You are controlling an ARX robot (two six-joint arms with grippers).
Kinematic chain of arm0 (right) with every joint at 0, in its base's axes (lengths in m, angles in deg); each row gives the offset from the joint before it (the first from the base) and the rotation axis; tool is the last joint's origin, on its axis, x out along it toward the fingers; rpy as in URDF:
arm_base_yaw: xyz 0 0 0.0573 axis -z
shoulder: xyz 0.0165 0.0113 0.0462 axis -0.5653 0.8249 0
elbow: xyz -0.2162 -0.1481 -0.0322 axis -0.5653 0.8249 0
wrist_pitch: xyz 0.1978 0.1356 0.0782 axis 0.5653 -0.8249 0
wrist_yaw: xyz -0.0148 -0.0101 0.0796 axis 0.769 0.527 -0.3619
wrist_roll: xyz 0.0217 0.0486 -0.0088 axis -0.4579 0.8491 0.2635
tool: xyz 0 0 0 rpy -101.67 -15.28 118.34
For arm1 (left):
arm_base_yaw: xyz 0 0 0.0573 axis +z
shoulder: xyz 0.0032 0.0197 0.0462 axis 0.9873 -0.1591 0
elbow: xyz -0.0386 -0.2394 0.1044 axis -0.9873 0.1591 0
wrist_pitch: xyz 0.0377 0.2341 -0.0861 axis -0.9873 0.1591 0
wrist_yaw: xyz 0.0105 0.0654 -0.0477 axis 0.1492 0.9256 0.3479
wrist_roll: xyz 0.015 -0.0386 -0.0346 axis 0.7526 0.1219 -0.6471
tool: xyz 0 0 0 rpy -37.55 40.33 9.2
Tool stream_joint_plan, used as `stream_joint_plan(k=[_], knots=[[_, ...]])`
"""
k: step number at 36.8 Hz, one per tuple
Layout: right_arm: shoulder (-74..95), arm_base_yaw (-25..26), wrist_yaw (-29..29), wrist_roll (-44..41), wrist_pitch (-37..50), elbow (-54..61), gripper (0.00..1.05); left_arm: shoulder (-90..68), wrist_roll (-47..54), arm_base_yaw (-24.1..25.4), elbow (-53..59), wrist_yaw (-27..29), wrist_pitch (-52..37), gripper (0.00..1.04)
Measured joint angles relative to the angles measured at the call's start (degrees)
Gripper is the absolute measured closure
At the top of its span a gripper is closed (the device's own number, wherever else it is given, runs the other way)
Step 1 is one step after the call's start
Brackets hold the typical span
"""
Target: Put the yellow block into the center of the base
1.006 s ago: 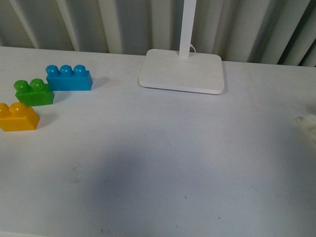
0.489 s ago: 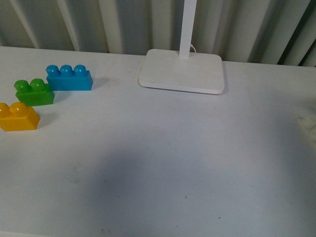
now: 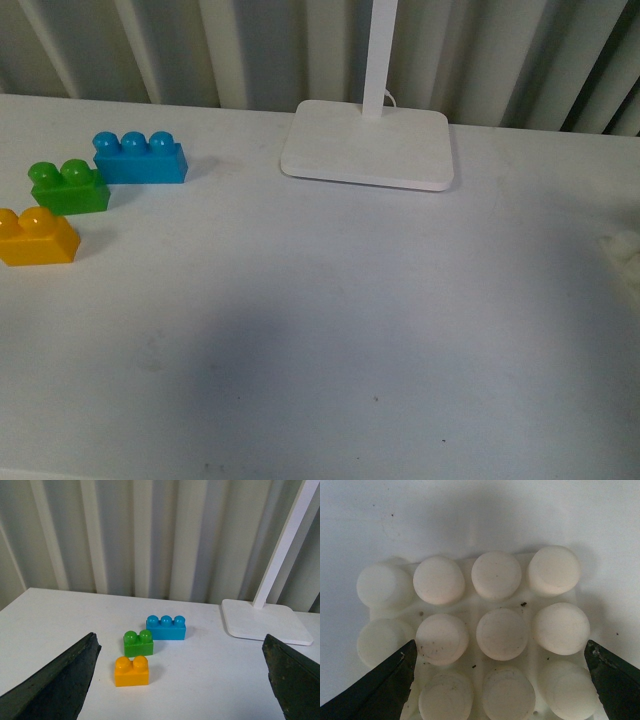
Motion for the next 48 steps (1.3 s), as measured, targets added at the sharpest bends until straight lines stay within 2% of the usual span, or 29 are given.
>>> stream_joint_plan(k=[26,35,41,48], knots=[[-1.60,-19.30,8.04,13.11,-3.45,1.38,0.09,0.00,0.00,0.00,0.00,0.00,0.00,0.06],[0.87,-28.39,11.04,19.15,-4.52,-2.69,0.09,0.00,0.00,0.00,0.00,0.00,0.00,0.06],[4.26,-36.79,13.38,25.09,-6.67,-8.83,0.09,0.00,0.00,0.00,0.00,0.00,0.00,0.06],[7.15,-42.88,15.17,29.38,-8.79,-14.08,0.09,0.00,0.00,0.00,0.00,0.00,0.00,0.06]])
